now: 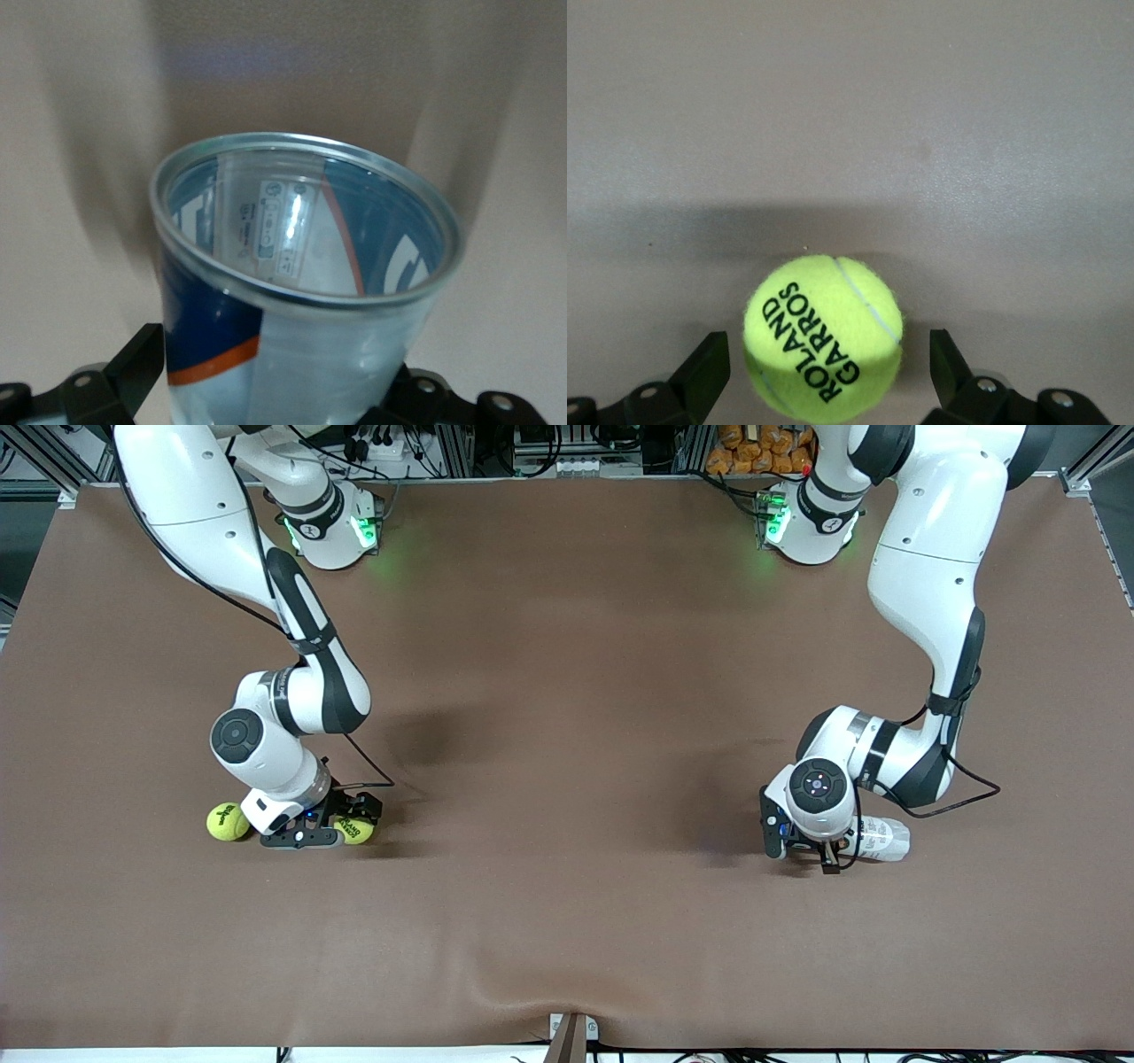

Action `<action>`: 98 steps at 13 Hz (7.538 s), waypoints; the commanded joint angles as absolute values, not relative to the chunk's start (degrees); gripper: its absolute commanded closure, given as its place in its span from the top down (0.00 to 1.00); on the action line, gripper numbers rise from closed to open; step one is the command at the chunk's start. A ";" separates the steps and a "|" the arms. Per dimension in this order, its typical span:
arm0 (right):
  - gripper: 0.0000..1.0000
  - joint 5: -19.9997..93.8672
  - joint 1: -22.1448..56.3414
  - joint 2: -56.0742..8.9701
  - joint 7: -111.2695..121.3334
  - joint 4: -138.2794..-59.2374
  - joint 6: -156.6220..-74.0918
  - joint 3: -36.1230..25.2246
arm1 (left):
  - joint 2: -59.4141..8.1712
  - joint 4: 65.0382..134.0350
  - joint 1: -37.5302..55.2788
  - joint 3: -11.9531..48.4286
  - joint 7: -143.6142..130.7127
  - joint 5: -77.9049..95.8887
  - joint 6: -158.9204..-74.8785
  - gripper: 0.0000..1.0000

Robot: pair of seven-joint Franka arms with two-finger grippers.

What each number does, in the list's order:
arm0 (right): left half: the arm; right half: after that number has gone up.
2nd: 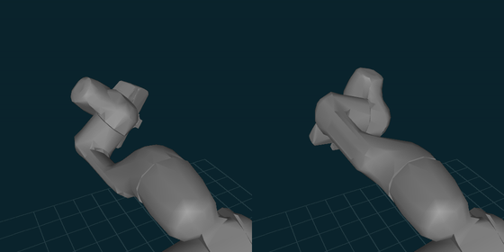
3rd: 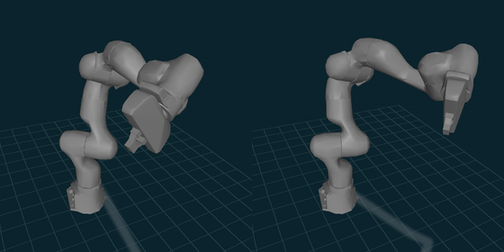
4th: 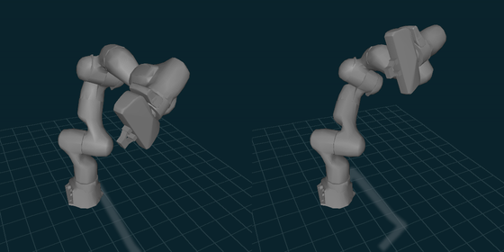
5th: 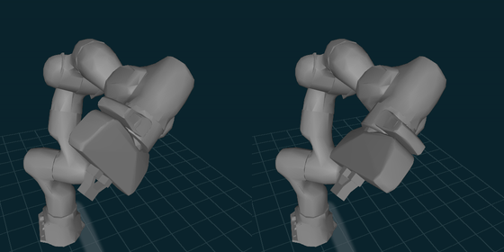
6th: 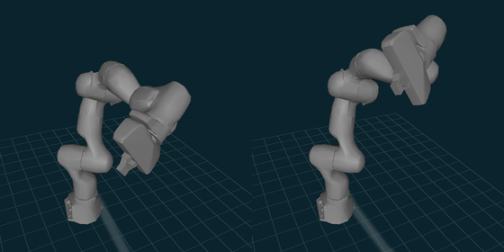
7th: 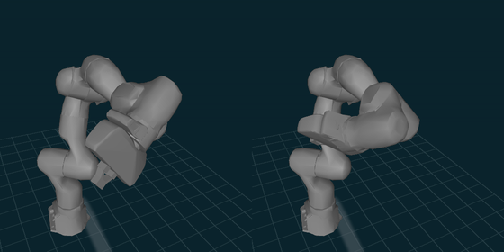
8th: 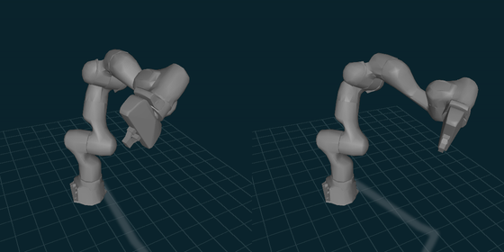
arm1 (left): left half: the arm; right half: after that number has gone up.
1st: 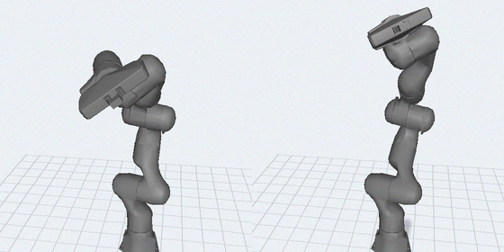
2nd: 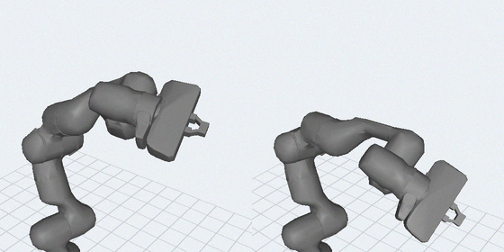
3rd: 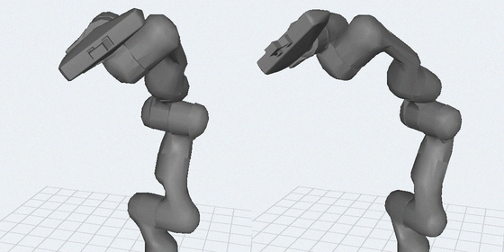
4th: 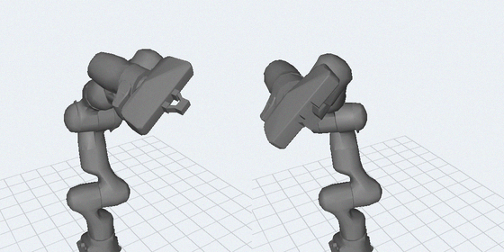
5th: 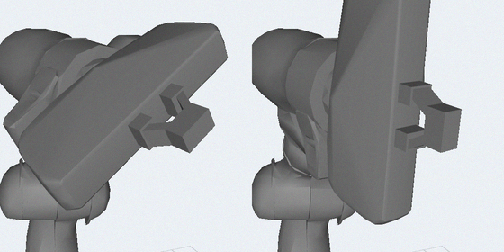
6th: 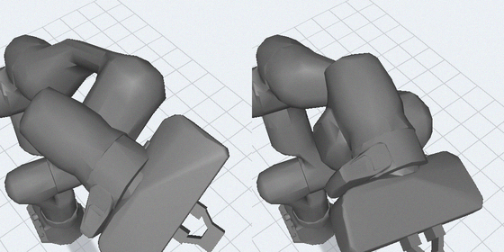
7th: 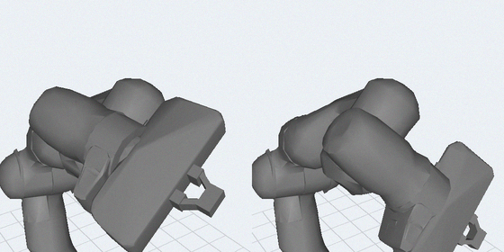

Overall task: Insert tennis ball vertically with right arm
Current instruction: 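Lift the tube upright with the left gripper while the right gripper lifts the ball, then carry the ROLAND GARROS ball with the right gripper over the tube opening, then lower the ball into the tube and open the right gripper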

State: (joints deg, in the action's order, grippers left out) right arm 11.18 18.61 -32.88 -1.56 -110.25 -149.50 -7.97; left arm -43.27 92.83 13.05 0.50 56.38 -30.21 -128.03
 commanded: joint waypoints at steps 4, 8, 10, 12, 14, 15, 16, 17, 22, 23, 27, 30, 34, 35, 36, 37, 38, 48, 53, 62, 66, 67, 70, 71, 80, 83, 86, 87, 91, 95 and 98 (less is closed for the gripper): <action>1.00 13.97 19.60 -34.10 -1.49 -108.72 -150.20 -8.35 | -43.07 94.04 12.83 0.70 56.16 -31.46 -129.82 0.66; 1.00 13.97 19.60 -34.54 -1.49 -108.72 -150.82 -8.35 | -42.63 93.43 13.18 0.70 56.25 -31.46 -129.64 0.65; 0.83 13.97 19.69 -34.45 -1.49 -108.81 -150.73 -8.35 | -42.19 93.08 13.45 0.70 56.69 -31.29 -129.46 0.66; 0.57 13.97 19.69 -34.37 -1.23 -108.72 -150.73 -8.35 | -40.88 92.90 13.71 0.88 57.04 -30.94 -129.20 0.66; 0.33 13.97 19.60 -34.10 -0.97 -108.72 -150.65 -8.35 | -39.03 92.73 13.45 2.27 57.13 -30.59 -129.20 0.66; 0.22 13.89 19.51 -33.58 -0.88 -108.81 -150.12 -8.35 | -37.72 92.46 13.10 3.76 56.95 -29.72 -129.20 0.66; 0.13 13.89 19.42 -32.27 -0.79 -108.98 -149.60 -8.35 | -36.57 92.20 12.92 5.00 56.95 -28.40 -129.20 0.66; 0.09 13.89 19.25 -30.69 -0.79 -109.07 -147.41 -8.35 | -35.78 91.76 12.83 5.88 56.69 -26.65 -129.20 0.66; 0.00 13.10 18.19 -21.12 -0.79 -108.46 -133.63 -8.52 | -34.54 88.42 13.01 9.05 55.81 -12.42 -129.37 0.67; 0.00 12.83 17.76 -19.44 -0.70 -107.93 -130.64 -8.53 | -34.11 87.63 13.01 10.01 55.20 -9.70 -129.37 0.67; 0.00 6.17 16.26 -12.49 -1.14 -104.69 -116.58 -9.84 | -33.49 87.19 13.36 14.49 47.58 -5.19 -129.72 0.68; 0.00 2.65 15.03 -7.75 -1.32 -99.25 -102.61 -10.11 | -34.18 86.49 13.80 19.76 39.05 -4.22 -132.26 0.68; 0.00 -0.62 14.07 -3.53 -1.32 -92.47 -88.44 -9.93 | -36.03 87.10 14.06 23.98 35.51 1.30 -143.23 0.67; 0.00 -0.35 13.28 -2.21 -1.32 -91.85 -86.59 -9.67 | -36.64 87.10 14.93 24.34 34.90 2.88 -145.87 0.68; 0.00 -0.09 13.18 -1.41 -1.32 -90.89 -84.75 -9.67 | -37.35 87.10 15.81 24.35 34.72 4.29 -148.68 0.68; 0.00 -0.09 13.18 -1.15 -1.32 -89.23 -82.73 -9.67 | -38.40 87.10 16.69 24.35 34.72 6.57 -151.84 0.68; 0.00 0.09 13.10 -1.14 -1.32 -87.47 -80.88 -9.67 | -39.10 87.10 18.18 24.35 34.63 9.46 -155.18 0.68; 0.00 0.88 11.34 0.62 -0.88 -86.22 -79.80 -7.65 | -51.85 87.10 34.79 24.35 33.58 31.19 -193.95 0.68; 0.00 2.89 11.51 0.18 -1.49 -86.48 -80.07 -7.30 | -55.45 86.05 40.86 24.26 29.19 33.49 -203.37 0.69; 0.00 5.88 19.85 -5.70 -25.28 -87.10 -92.61 -2.20 | -57.74 84.11 44.12 22.16 28.48 33.66 -203.64 0.71; 0.00 5.71 22.67 -10.98 -33.74 -87.10 -97.91 1.22 | -58.36 84.11 44.12 21.97 28.48 33.66 -203.64 0.74; 0.00 5.80 22.68 -11.60 -33.75 -87.45 -97.74 1.67 | -58.45 84.11 44.12 21.97 28.48 33.66 -203.64 0.74; 0.00 6.06 22.85 -14.23 -33.40 -87.45 -98.70 2.90 | -58.54 84.29 44.12 21.97 28.48 33.66 -203.64 0.76; 0.00 6.06 23.63 -15.28 -33.31 -87.45 -99.22 3.25 | -58.62 84.29 44.12 21.97 28.48 33.66 -203.64 0.77; 0.00 5.62 24.96 -20.39 -24.45 -87.71 -105.98 6.15 | -58.89 84.20 44.21 21.88 28.48 33.93 -203.64 0.77; 0.00 5.36 25.49 -22.06 -24.34 -88.06 -106.96 6.24 | -58.54 84.11 44.21 21.88 28.48 33.84 -203.64 0.76; 0.00 5.45 25.75 -22.58 -24.43 -89.82 -109.85 6.24 | -58.01 83.59 44.21 21.88 28.48 33.58 -203.64 0.76; 0.00 5.36 25.93 -22.94 -24.61 -89.91 -110.21 6.15 | -58.01 83.50 44.21 21.80 28.48 33.57 -203.64 0.76; 0.41 5.19 26.10 -23.64 -24.52 -90.35 -110.39 6.15 | -58.01 82.71 45.09 21.27 28.48 33.40 -203.64 0.76; 1.00 5.01 25.93 -23.47 -24.35 -90.35 -110.13 6.15 | -58.01 82.53 45.26 21.27 28.48 33.40 -203.64 0.76; 1.00 5.01 25.49 -22.94 -23.91 -90.26 -109.60 6.07 | -58.10 82.53 45.26 21.09 28.48 33.40 -203.64 0.76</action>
